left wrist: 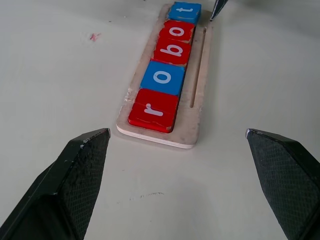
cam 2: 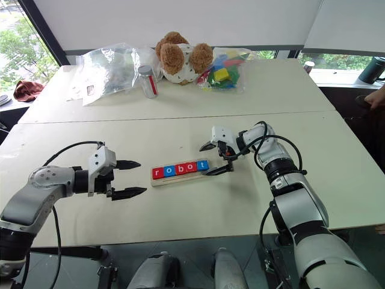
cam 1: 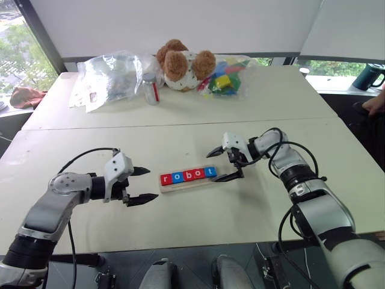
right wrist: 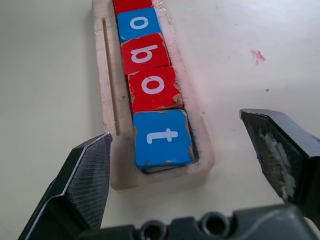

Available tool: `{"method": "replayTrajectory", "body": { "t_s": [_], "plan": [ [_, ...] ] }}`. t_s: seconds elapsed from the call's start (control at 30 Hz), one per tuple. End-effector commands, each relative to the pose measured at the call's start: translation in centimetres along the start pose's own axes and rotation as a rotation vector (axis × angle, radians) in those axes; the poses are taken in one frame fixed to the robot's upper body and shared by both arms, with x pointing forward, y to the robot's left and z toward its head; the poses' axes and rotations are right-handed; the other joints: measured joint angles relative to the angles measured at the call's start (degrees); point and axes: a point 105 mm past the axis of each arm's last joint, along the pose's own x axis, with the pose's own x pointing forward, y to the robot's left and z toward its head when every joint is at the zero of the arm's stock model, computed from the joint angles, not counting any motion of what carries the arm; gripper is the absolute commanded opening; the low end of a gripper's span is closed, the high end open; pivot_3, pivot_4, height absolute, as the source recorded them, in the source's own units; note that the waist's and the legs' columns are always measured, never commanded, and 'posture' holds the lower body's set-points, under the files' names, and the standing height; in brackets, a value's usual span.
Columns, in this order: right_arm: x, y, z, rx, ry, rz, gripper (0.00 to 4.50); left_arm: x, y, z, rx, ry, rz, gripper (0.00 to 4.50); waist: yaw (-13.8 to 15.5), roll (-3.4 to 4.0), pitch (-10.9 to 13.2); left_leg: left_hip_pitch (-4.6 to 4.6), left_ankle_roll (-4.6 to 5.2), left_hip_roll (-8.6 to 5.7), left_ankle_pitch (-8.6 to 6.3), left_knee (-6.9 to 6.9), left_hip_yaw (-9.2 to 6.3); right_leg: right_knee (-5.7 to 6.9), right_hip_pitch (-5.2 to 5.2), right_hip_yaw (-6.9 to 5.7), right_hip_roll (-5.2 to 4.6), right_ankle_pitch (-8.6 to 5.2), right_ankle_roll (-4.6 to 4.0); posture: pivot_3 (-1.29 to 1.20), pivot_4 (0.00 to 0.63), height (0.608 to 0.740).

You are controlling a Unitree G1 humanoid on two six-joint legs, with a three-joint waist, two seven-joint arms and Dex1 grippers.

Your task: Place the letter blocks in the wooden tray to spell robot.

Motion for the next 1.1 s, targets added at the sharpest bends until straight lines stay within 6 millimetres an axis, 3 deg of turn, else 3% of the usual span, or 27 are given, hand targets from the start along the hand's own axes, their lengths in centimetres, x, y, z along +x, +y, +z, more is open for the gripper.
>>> {"method": "replayTrajectory", "body": {
  "t_s": [0.03,0.33,0.57,0.67,0.8,0.93,1.1],
  "plan": [
    [-0.8,-1.0,0.7,-0.059,0.011,-0.043,4.45,0.0,0.3,1.0,0.048,-0.02,0.007,4.5,-0.05,0.0,0.0,0.0,0.0,0.0,0.0,0.0,0.0,0.0,0.0,0.0,0.0,0.0,0.0,0.0,0.15,0.74],
    [-0.4,-2.0,1.0,-0.082,0.019,-0.099,4.45,0.2,0.2,0.9,0.045,-0.02,0.004,4.5,-0.11,0.0,0.0,0.0,-0.03,0.0,0.02,0.0,0.0,0.0,0.0,0.0,0.01,0.0,0.0,0.0,0.15,0.74],
    [-0.5,-1.7,1.3,-0.077,-0.003,-0.07,4.45,0.1,0.2,0.9,0.043,-0.021,0.01,4.5,-0.02,0.0,0.0,0.0,-0.03,0.0,0.02,0.01,0.0,0.0,0.0,0.0,0.01,0.0,0.0,0.0,0.15,0.74],
    [-1.6,-2.0,1.3,-0.076,0.002,-0.09,4.45,-0.1,0.4,0.9,0.043,-0.023,0.017,4.5,-0.02,0.0,0.0,0.0,-0.03,0.0,0.02,0.0,0.0,0.0,0.0,0.0,0.01,0.0,0.0,0.0,0.15,0.74],
    [-4.6,-1.7,1.3,0.014,-0.016,-0.139,4.45,-1.1,0.5,0.8,0.02,-0.035,0.058,4.5,0.07,0.01,0.01,-0.01,-0.02,0.0,0.01,0.0,0.0,-0.01,0.0,0.0,0.01,0.0,0.0,0.0,0.15,0.74],
    [-7.9,1.1,1.9,0.232,-0.115,-0.279,4.45,-3.1,0.5,-1.0,-0.048,-0.012,0.141,4.5,0.54,0.02,-0.01,-0.07,0.31,0.02,-0.19,-0.09,-0.12,-0.05,-0.02,-0.03,-0.04,0.0,0.0,0.0,0.15,0.74],
    [-8.4,7.5,0.2,0.522,-0.156,-0.432,4.45,-4.1,0.7,-2.2,-0.16,-0.045,0.226,4.5,0.8,0.03,-0.01,-0.17,0.35,0.01,-0.24,-0.12,-0.17,-0.15,-0.04,-0.04,-0.07,-0.01,-0.01,0.0,0.15,0.74]
  ]
}}
